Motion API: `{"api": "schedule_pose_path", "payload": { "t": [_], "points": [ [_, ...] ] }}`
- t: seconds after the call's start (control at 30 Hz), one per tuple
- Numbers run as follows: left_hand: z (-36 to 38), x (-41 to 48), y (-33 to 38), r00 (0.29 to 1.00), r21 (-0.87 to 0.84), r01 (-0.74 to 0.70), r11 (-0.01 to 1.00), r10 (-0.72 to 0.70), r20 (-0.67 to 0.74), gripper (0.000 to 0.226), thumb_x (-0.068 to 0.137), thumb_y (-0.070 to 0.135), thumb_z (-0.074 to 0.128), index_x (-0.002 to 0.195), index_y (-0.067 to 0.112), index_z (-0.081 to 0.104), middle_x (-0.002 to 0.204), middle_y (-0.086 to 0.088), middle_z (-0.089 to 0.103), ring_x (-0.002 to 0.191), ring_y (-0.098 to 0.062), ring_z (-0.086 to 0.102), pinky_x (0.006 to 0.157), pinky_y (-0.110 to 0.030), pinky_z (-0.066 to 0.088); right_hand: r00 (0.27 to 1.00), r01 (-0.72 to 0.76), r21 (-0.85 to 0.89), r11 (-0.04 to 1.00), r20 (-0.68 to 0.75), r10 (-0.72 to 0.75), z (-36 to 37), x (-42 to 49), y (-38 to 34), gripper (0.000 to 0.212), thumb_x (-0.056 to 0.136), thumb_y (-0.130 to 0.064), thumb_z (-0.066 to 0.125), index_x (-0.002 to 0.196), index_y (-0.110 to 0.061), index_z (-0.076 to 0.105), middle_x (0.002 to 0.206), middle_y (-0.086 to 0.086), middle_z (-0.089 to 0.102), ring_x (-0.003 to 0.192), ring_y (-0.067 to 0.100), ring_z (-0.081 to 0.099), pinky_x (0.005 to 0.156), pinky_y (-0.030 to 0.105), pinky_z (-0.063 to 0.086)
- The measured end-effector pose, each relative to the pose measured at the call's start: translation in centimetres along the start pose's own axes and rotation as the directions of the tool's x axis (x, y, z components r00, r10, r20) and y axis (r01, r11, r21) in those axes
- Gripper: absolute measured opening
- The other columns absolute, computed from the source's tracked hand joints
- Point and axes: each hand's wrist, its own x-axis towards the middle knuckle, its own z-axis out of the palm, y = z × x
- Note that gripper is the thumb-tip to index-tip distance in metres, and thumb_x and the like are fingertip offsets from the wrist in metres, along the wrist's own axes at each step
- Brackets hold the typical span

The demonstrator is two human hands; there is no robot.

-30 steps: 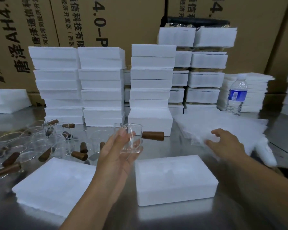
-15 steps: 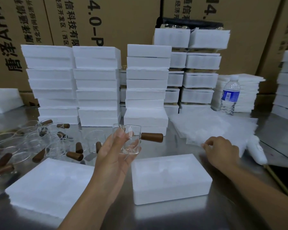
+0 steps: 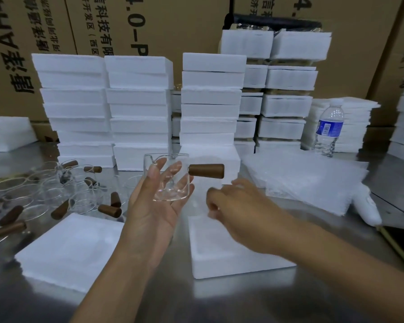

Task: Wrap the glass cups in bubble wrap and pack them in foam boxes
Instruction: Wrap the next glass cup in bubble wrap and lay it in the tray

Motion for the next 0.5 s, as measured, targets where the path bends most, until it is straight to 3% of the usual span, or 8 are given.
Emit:
{"api": "schedule_pose_path", "payload": {
  "t": [0.07, 0.13, 0.23, 0.3, 0.4, 0.5],
  "points": [
    [0.1, 0.0, 0.1, 1.000, 0.009, -0.005, 1.000, 0.006, -0.014, 0.081, 0.034, 0.046, 0.094, 0.105, 0.018, 0.065, 0.105, -0.005, 0.068, 0.094, -0.020, 0.068, 0.078, -0.032, 0.057, 0.997, 0.031, -0.004, 1.000, 0.069, -0.031, 0.6, -0.3, -1.0, 0.009, 0.098, -0.023, 0.047, 0.097, -0.026, 0.039, 0.087, -0.002, 0.053, 0.077, 0.013, 0.039, 0.105, 0.033, 0.020],
    [0.1, -0.1, 0.1, 1.000, 0.015, -0.009, 1.000, 0.009, -0.025, 0.086, 0.033, 0.046, 0.094, 0.108, 0.018, 0.063, 0.105, -0.004, 0.069, 0.096, -0.019, 0.068, 0.078, -0.031, 0.057, 0.992, 0.012, -0.004, 1.000, 0.123, -0.012, 1.1, -0.7, -1.4, 0.010, 0.097, -0.022, 0.050, 0.102, -0.025, 0.042, 0.104, 0.000, 0.060, 0.088, 0.014, 0.047, 0.113, 0.039, 0.016],
    [0.1, 0.0, 0.3, 0.999, 0.024, -0.013, 1.000, 0.014, -0.037, 0.089, 0.032, 0.047, 0.093, 0.110, 0.018, 0.063, 0.107, -0.004, 0.069, 0.098, -0.020, 0.068, 0.076, -0.031, 0.057, 0.993, -0.032, 0.115, 0.993, 0.113, 0.019, 1.5, -1.4, -1.7, 0.014, 0.095, -0.037, 0.049, 0.106, -0.029, 0.050, 0.117, -0.008, 0.058, 0.105, 0.011, 0.046, 0.108, 0.032, 0.020],
    [0.0, 0.0, 0.3, 1.000, 0.027, -0.013, 1.000, 0.014, -0.024, 0.086, 0.034, 0.047, 0.093, 0.109, 0.019, 0.064, 0.107, -0.004, 0.070, 0.099, -0.020, 0.068, 0.077, -0.031, 0.057, 0.990, -0.122, 0.304, 0.945, 0.099, 0.096, 1.6, -1.8, -1.8, 0.018, 0.090, -0.053, 0.047, 0.103, -0.042, 0.048, 0.113, -0.023, 0.054, 0.107, 0.003, 0.042, 0.092, 0.021, 0.029],
    [-0.2, 0.1, 0.0, 1.000, 0.076, -0.012, 0.997, 0.012, 0.000, 0.075, 0.036, 0.046, 0.093, 0.103, 0.021, 0.069, 0.101, -0.001, 0.071, 0.097, -0.020, 0.068, 0.077, -0.031, 0.056, 0.942, -0.225, 0.606, 0.763, -0.063, 0.329, 1.8, -2.0, -1.3, 0.028, 0.077, -0.067, 0.041, 0.097, -0.048, 0.043, 0.101, -0.030, 0.055, 0.101, -0.009, 0.049, 0.082, 0.010, 0.037],
    [0.1, 0.1, -0.7, 1.000, 0.213, -0.017, 0.977, 0.016, 0.008, 0.083, 0.035, 0.049, 0.092, 0.110, 0.024, 0.067, 0.101, 0.003, 0.068, 0.100, -0.022, 0.068, 0.080, -0.028, 0.055, 0.845, -0.155, 0.749, 0.644, -0.238, 0.479, 2.1, -2.1, -0.1, 0.034, 0.077, -0.060, 0.048, 0.108, -0.046, 0.043, 0.100, -0.027, 0.059, 0.102, -0.009, 0.053, 0.083, 0.003, 0.038]
  ]
}}
